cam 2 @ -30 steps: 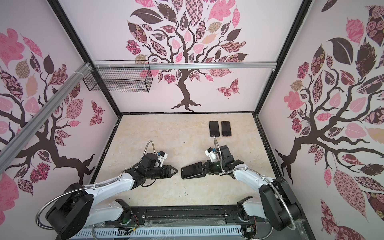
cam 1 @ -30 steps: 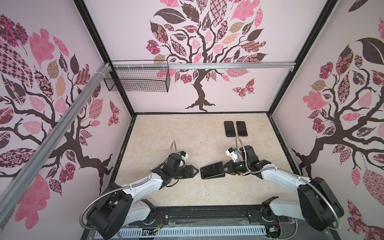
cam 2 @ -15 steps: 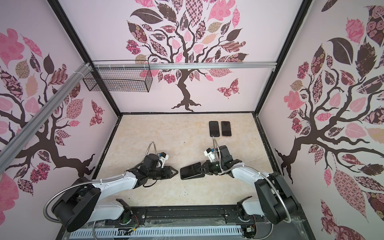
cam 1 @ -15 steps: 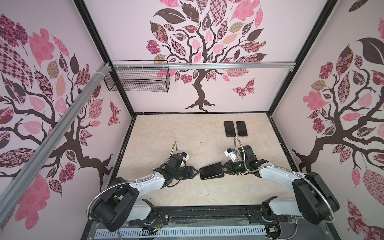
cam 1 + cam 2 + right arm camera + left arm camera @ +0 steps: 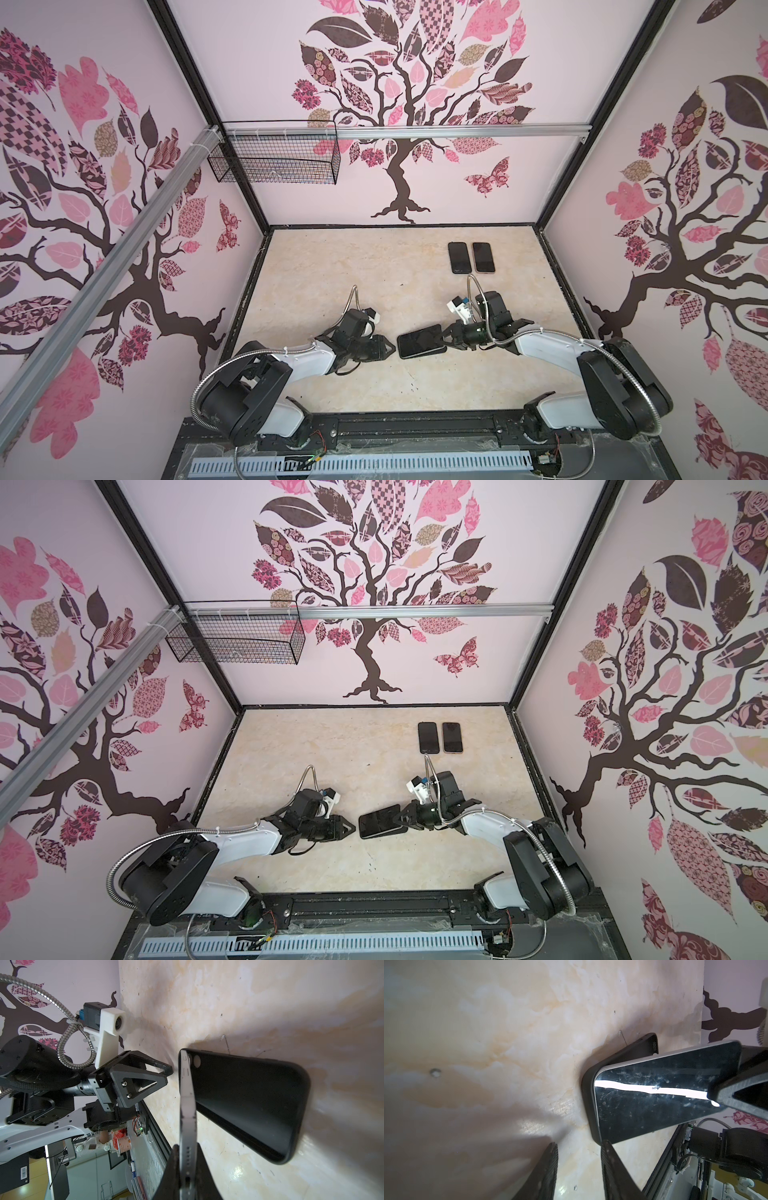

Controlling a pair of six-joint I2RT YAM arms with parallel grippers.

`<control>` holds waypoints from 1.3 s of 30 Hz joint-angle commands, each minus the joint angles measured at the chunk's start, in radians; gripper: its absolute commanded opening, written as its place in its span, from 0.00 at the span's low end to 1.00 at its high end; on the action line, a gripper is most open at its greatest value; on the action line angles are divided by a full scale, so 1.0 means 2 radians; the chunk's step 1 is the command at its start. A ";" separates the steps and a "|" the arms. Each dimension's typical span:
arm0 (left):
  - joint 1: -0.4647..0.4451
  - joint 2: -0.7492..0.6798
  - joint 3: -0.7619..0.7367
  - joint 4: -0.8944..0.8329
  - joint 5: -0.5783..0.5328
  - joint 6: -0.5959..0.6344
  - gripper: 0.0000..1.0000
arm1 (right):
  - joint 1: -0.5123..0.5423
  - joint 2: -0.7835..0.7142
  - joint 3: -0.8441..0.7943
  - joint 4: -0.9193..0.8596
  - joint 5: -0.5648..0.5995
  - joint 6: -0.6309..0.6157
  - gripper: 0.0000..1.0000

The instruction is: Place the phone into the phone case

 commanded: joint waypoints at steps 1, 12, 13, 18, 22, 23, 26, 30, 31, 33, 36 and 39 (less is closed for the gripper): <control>-0.001 0.011 0.007 0.008 -0.002 0.007 0.34 | 0.006 0.014 -0.004 0.009 0.002 -0.001 0.02; -0.001 0.048 0.044 0.012 0.001 0.023 0.20 | 0.019 0.040 -0.004 0.031 0.001 0.008 0.04; -0.001 0.054 0.049 0.012 0.006 0.023 0.20 | 0.020 0.041 -0.004 0.032 0.001 0.009 0.04; -0.001 0.078 0.062 0.012 0.016 0.023 0.13 | 0.024 0.049 -0.004 0.040 0.000 0.013 0.05; -0.001 0.069 0.060 0.012 0.010 0.023 0.13 | 0.030 0.056 0.000 0.043 0.000 0.014 0.05; -0.001 0.066 0.058 0.012 0.009 0.023 0.13 | 0.034 0.058 0.003 0.041 0.000 0.012 0.04; -0.001 0.056 0.058 0.012 0.008 0.026 0.13 | 0.046 0.065 0.008 0.043 0.003 0.013 0.04; -0.001 0.045 0.053 0.009 0.006 0.028 0.13 | 0.061 0.076 0.011 0.060 0.002 0.026 0.04; -0.001 0.042 0.051 0.008 0.004 0.028 0.13 | 0.063 0.078 0.011 0.066 0.000 0.029 0.04; -0.001 0.035 0.046 0.006 -0.002 0.026 0.13 | 0.065 0.080 0.009 0.077 -0.004 0.037 0.04; -0.001 0.023 0.038 0.004 -0.007 0.023 0.12 | 0.066 0.079 0.009 0.084 -0.006 0.044 0.04; -0.001 0.005 0.031 -0.007 -0.015 0.024 0.12 | 0.068 0.076 0.010 0.087 -0.006 0.048 0.04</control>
